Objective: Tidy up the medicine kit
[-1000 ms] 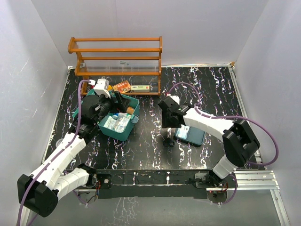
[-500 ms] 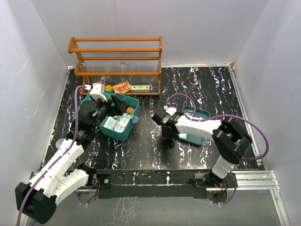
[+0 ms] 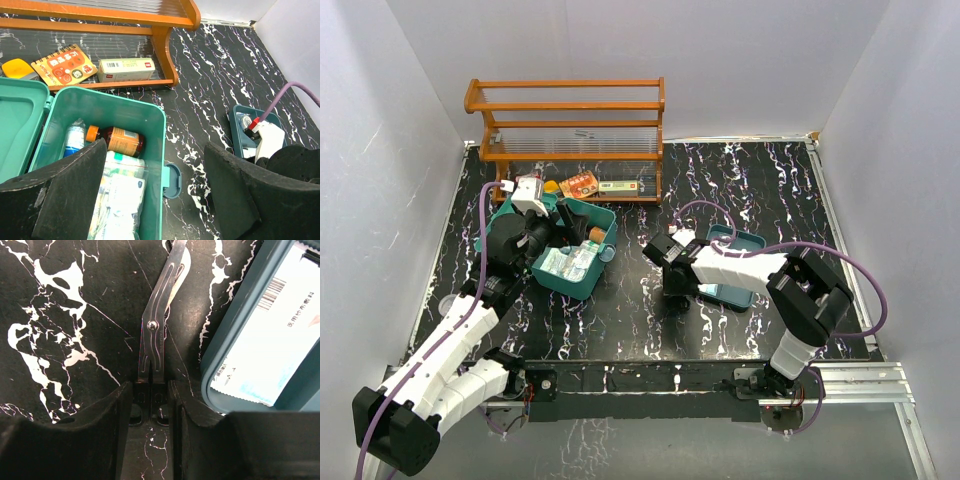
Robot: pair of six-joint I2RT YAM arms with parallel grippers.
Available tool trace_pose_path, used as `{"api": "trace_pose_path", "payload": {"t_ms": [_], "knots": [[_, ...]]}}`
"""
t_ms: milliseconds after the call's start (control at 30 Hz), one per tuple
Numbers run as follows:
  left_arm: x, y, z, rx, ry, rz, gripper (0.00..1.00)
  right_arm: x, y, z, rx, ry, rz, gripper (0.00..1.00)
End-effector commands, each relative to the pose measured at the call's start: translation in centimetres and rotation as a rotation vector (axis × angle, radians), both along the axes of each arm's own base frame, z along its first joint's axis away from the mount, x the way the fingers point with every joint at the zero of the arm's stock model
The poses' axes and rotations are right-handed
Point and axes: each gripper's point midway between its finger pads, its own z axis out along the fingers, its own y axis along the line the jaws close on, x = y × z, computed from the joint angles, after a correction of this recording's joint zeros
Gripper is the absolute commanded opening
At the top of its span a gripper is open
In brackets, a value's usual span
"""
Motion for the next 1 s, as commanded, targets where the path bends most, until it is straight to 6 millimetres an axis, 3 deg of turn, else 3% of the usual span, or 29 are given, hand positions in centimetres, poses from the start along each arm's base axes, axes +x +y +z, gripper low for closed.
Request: {"api": "trace_pose_path", "payload": {"t_ms": [0, 333, 600, 833, 967], "knots": [[0.2, 0.2, 1.3, -0.005, -0.038, 0.006, 0.77, -0.5, 0.2, -1.6, -0.003, 0.031, 0.019, 0.33], [0.4, -0.5, 1.7, -0.024, -0.045, -0.023, 0.77, -1.5, -0.1, -2.9, 0.044, 0.104, 0.036, 0.39], [1.1, -1.0, 1.8, -0.011, -0.034, -0.037, 0.77, -1.3, 0.0, -4.0, 0.034, 0.124, 0.075, 0.16], [1.6, -1.4, 2.0, -0.025, -0.033, -0.039, 0.77, 0.9, 0.9, -2.1, 0.033, 0.037, 0.115, 0.11], [1.7, -1.4, 2.1, -0.026, -0.033, -0.034, 0.77, 2.0, 1.6, 0.1, 0.064, -0.03, 0.121, 0.09]]}}
